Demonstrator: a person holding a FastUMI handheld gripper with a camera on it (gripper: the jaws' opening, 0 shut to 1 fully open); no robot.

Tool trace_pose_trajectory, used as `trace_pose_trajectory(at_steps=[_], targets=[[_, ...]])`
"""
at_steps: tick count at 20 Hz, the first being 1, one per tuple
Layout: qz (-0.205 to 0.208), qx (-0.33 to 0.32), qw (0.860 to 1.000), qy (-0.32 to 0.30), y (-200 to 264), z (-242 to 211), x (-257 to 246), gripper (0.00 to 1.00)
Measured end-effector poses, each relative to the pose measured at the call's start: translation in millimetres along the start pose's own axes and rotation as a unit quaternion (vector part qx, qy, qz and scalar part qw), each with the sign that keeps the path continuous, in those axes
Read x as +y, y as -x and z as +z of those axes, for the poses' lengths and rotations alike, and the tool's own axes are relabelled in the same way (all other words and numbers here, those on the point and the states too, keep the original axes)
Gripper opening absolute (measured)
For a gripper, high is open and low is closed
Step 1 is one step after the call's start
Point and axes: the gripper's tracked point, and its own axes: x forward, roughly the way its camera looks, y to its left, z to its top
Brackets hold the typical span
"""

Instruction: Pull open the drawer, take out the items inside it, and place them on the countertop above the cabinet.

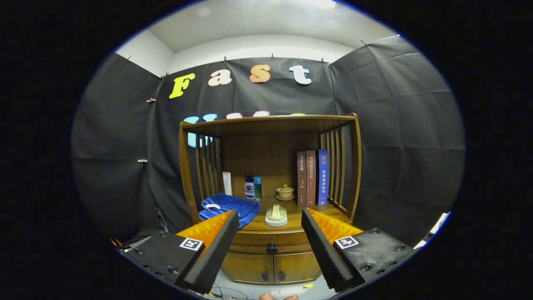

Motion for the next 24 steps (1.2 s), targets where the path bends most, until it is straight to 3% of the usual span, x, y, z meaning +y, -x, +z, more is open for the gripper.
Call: trace_pose_trajectory(at_steps=[24], targets=[[0.000, -0.023, 1.000, -0.007, 9, 14, 0, 0.99]])
